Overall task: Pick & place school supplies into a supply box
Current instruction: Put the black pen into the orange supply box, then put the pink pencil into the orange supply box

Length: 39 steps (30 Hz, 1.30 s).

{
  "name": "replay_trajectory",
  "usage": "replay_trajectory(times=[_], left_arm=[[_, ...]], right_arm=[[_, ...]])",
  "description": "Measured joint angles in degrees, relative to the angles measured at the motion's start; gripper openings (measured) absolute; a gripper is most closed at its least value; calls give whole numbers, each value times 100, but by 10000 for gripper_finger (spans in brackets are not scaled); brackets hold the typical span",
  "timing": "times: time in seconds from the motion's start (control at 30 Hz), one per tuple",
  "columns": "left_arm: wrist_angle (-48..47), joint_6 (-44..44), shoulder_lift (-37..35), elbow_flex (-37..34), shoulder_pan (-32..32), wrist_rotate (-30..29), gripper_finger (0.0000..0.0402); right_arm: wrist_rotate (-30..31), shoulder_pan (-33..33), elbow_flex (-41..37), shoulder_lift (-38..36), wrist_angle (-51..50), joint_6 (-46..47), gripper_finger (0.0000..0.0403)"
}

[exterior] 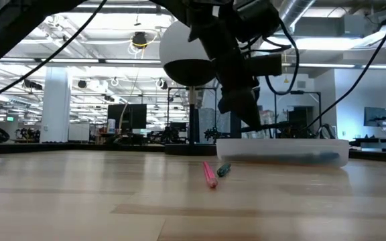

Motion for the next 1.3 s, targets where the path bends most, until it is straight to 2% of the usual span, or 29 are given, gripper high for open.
replay_trajectory(times=[0.23,0.43,0.73,0.87,1.0,1.13,1.3], left_arm=[[-20,-13,-2,0,-28,-24,124],[-689,-487,-360,0,-112,366,138],[-2255,-1550,-1168,11,-136,2218,123],[-2797,-1349,-1169,-51,-301,2801,116],[-2734,-694,-1158,-493,-596,2830,106],[-2343,-457,-1154,-964,-837,2822,99],[-1601,-278,-1154,-1379,-1077,2391,89]], right_arm=[[8,-2,0,0,-7,-2,123],[46,-18,0,0,5,-4,123],[380,-271,0,0,266,-490,123],[386,-512,0,0,610,-1121,123],[382,-700,0,0,854,-1624,123],[383,-686,0,0,852,-1641,123],[387,-534,0,0,776,-1487,123]])
